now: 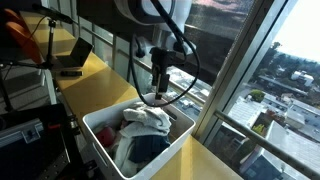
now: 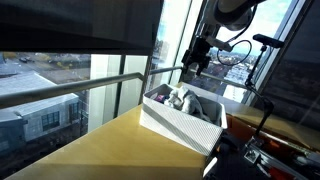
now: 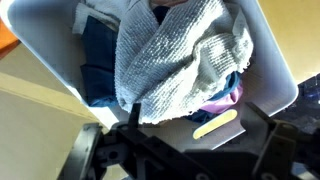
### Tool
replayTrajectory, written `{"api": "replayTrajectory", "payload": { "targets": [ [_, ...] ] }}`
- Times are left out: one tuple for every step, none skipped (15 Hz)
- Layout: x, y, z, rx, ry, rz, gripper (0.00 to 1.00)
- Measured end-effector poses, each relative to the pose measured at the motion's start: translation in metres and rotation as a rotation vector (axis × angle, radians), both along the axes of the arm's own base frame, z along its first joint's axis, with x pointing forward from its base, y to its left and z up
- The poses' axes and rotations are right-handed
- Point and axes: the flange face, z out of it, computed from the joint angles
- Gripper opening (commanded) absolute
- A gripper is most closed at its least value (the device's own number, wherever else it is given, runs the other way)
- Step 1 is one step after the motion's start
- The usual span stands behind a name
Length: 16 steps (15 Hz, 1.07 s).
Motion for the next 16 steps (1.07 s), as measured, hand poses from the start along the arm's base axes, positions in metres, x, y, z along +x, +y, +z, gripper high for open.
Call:
{"api": "replayTrajectory", "payload": {
  "targets": [
    [0.004, 0.003, -0.016, 0.012, 0.003, -0.01, 1.0],
    [0.008, 0.004, -0.032, 0.018, 0.005, -0.02, 1.0],
    [0.01, 0.003, -0.049, 0.019, 0.01, -0.03, 1.0],
    [0.012, 0.001, -0.067, 0.017, 0.014, -0.041, 1.0],
    [0.012, -0.003, -0.084, 0.014, 0.02, -0.05, 1.0],
    [0.011, -0.007, -0.102, 0.01, 0.027, -0.058, 1.0],
    [0.009, -0.011, -0.119, 0.007, 0.038, -0.065, 1.0],
    [0.008, -0.015, -0.137, 0.004, 0.053, -0.072, 1.0],
    [0.006, -0.017, -0.155, 0.002, 0.072, -0.077, 1.0],
    [0.003, -0.017, -0.174, 0.002, 0.095, -0.081, 1.0],
    [0.001, -0.017, -0.192, 0.002, 0.115, -0.085, 1.0],
    [-0.002, -0.015, -0.209, 0.001, 0.135, -0.087, 1.0],
    [-0.004, -0.013, -0.223, 0.001, 0.152, -0.09, 0.75],
    [-0.006, -0.011, -0.235, 0.0, 0.168, -0.094, 0.72],
    [-0.007, -0.01, -0.242, 0.0, 0.179, -0.097, 0.66],
    [-0.008, -0.01, -0.244, -0.001, 0.182, -0.1, 0.58]
  ]
}}
